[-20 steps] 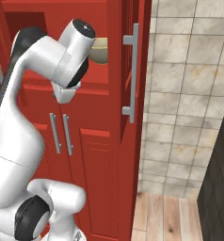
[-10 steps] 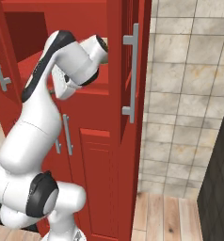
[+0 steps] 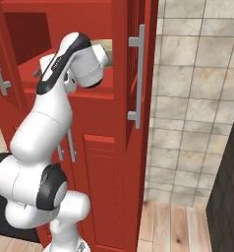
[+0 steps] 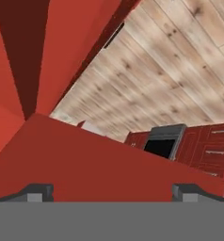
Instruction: Retrieve the bowl from the cabinet, then place the raw meat into the bowl to avoid contamination.
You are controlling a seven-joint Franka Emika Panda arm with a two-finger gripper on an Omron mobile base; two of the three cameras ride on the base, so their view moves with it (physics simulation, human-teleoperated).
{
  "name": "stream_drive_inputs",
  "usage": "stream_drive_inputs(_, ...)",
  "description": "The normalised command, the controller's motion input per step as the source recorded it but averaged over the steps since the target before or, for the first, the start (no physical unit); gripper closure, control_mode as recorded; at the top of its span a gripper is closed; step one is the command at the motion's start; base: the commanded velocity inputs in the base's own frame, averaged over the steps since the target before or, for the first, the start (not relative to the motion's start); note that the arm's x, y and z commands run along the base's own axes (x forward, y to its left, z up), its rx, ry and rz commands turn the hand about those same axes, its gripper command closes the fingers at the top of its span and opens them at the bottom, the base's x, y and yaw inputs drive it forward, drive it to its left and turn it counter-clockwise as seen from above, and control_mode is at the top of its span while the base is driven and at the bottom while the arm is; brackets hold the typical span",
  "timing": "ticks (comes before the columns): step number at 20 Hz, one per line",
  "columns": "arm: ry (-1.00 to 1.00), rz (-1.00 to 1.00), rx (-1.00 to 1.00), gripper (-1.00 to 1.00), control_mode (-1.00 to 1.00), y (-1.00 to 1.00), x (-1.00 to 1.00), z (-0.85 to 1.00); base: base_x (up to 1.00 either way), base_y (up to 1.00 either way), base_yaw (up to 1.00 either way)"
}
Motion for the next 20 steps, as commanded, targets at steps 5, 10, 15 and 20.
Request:
stream_drive_inputs(5, 0.26, 0.17, 0.14, -1.0, -1.0, 0.51, -0.5, 0.0, 0.0, 0.0, 0.0)
stream_drive_inputs(10, 0.21, 0.1, 0.09, -1.0, -1.0, 0.6, -0.74, -0.01, 0.0, 0.0, 0.0)
stream_drive_inputs(15, 0.09, 0.0, 0.0, -1.0, -1.0, 0.91, -0.72, -0.12, 0.0, 0.0, 0.0)
stream_drive_inputs(20, 0.03, -0.07, 0.0, -1.0, -1.0, 0.93, -0.43, -0.18, 0.0, 0.0, 0.0)
